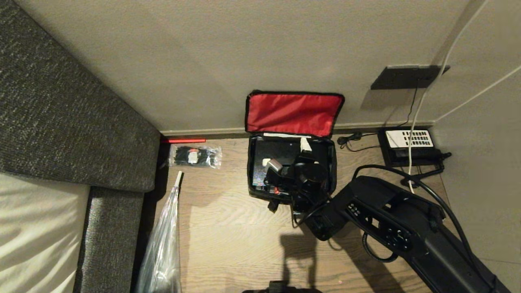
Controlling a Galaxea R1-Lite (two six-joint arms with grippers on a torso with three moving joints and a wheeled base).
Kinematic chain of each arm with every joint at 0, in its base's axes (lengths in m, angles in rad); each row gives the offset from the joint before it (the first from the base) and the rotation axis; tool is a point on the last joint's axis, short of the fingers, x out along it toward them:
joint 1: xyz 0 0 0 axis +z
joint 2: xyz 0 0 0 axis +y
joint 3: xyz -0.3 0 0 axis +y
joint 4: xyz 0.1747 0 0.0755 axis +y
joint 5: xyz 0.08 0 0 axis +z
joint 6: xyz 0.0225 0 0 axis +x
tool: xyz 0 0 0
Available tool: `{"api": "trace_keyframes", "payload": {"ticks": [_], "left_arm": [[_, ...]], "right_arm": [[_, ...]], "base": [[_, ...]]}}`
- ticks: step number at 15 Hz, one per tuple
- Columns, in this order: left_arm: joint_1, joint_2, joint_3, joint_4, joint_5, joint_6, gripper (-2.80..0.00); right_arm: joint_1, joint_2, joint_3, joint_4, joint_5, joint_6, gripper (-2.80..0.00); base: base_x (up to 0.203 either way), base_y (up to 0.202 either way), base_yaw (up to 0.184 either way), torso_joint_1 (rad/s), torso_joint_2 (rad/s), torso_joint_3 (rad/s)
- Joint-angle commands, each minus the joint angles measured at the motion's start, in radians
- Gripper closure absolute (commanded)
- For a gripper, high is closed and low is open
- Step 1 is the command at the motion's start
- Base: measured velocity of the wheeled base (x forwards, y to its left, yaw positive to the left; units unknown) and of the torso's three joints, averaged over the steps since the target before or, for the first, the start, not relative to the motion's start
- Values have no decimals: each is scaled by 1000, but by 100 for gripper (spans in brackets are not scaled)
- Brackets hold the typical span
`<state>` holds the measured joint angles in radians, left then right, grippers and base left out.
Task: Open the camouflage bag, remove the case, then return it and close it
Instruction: Grip the handle
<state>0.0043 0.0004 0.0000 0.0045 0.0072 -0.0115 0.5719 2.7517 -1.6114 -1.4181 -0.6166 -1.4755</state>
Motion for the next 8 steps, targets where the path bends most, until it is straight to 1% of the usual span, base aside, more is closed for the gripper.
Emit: {"api": "trace_keyframes", "payload": {"ticks": [1, 3, 8], "left_arm": [[0, -2, 3, 0, 0, -1, 0], [0, -2, 3, 0, 0, -1, 0], [0, -2, 3, 0, 0, -1, 0]], "right_arm": [[0, 11, -10, 1, -3, 0, -280], [0, 26, -51, 2, -4, 4, -280], [-13, 40, -100, 10, -3, -1, -280]], "base": [[0, 0, 0, 0, 0, 0], [0, 0, 0, 0, 0, 0], [0, 0, 0, 0, 0, 0]]}}
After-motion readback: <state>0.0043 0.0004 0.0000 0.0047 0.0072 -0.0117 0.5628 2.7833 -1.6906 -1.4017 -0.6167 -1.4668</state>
